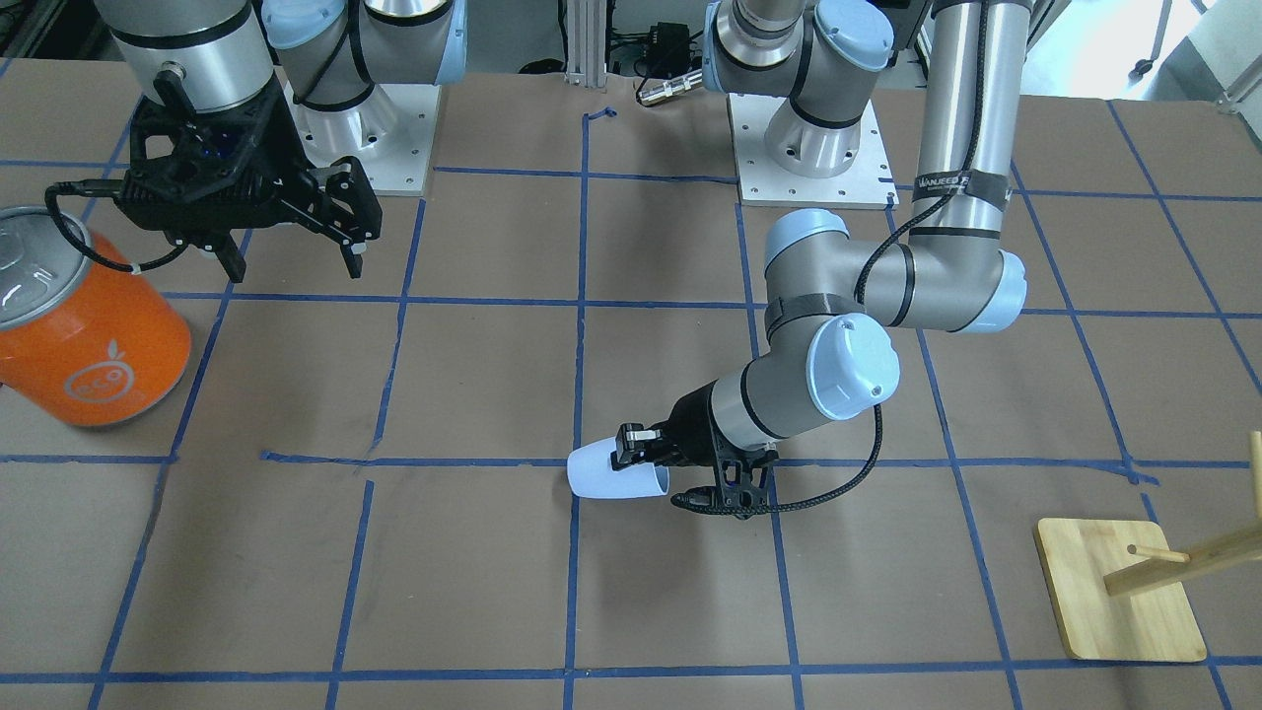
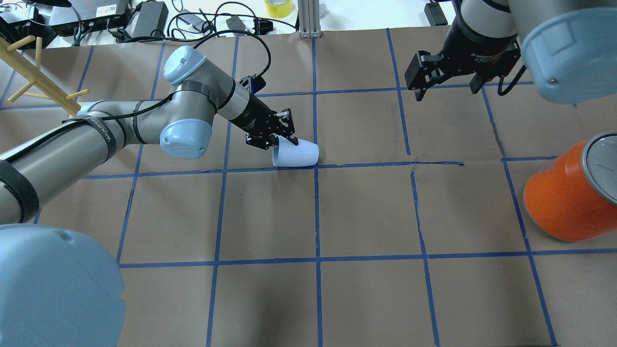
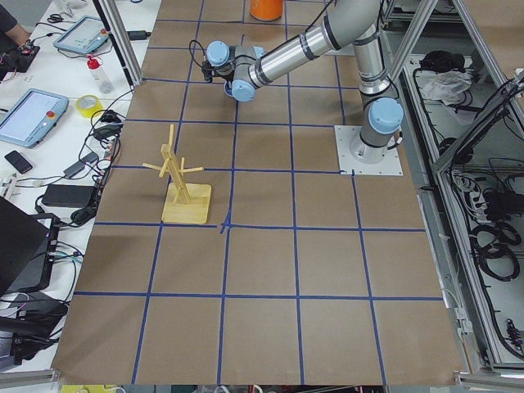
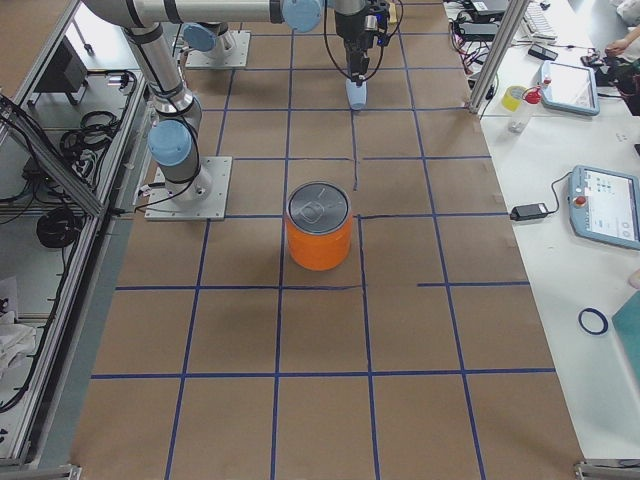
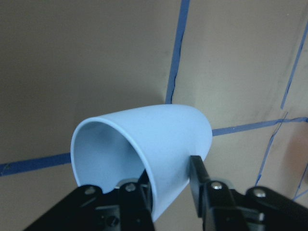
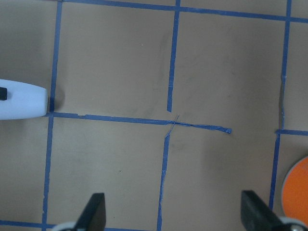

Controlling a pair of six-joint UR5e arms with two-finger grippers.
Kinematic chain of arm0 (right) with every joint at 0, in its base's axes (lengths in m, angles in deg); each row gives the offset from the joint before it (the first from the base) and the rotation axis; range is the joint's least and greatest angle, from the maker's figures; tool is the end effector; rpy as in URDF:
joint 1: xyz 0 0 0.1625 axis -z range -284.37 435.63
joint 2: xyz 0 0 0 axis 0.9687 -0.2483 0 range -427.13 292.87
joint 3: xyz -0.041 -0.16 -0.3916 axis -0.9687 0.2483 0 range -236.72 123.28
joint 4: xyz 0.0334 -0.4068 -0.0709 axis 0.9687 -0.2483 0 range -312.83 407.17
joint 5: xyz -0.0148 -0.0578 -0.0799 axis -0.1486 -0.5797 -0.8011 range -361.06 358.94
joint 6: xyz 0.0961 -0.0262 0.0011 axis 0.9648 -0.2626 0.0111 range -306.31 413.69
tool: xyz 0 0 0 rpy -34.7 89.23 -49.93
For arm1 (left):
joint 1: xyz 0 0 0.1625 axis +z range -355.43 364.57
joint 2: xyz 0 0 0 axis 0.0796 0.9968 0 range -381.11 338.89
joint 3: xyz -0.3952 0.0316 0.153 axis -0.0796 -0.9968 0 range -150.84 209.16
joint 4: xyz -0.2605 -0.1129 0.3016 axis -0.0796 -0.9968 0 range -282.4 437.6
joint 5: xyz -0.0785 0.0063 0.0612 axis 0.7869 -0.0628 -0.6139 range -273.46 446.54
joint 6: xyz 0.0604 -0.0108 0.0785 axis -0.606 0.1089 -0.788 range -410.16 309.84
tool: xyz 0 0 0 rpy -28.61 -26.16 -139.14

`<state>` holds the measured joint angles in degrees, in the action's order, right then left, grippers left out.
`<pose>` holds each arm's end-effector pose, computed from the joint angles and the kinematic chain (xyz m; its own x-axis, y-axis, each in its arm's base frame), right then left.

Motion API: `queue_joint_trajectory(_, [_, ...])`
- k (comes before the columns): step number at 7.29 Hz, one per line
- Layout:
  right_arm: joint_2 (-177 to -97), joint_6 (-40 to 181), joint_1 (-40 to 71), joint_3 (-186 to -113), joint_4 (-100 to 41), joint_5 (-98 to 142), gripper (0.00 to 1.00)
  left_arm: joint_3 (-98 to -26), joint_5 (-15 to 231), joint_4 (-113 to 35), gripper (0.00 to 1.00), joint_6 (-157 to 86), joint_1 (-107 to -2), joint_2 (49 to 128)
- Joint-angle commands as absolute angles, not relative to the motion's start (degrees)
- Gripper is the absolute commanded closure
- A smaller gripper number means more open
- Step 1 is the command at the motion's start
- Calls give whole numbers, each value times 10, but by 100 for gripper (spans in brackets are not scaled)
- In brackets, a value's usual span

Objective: Flip cup
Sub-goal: 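Lift and rotate the cup upright with the left gripper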

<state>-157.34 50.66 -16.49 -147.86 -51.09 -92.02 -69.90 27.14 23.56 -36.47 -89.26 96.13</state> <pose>0.1502 -0.4971 0.4950 -0.9959 -0.0869 0.0234 -0.0892 0.9879 -0.1265 -0.2241 -0.5961 0.2219 -0.8504 -0.1834 0.4931 -0.1386 0.9823 0.1263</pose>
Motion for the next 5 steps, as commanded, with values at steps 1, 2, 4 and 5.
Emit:
queue_joint_trajectory(1, [-1574, 505, -165, -1479, -511, -921, 0, -648, 215, 226, 100, -307, -895, 953])
queue_joint_trajectory(2, [-1574, 505, -166, -1479, -511, -920, 0, -637, 161, 218, 100, -302, -904, 953])
queue_joint_trajectory(4, [-1573, 505, -166, -1479, -511, -920, 0, -633, 16, 218, 100, -294, -953, 940])
queue_joint_trajectory(5, [-1573, 505, -165, -1479, -511, -920, 0, -622, -48, 219, 100, -319, -956, 932])
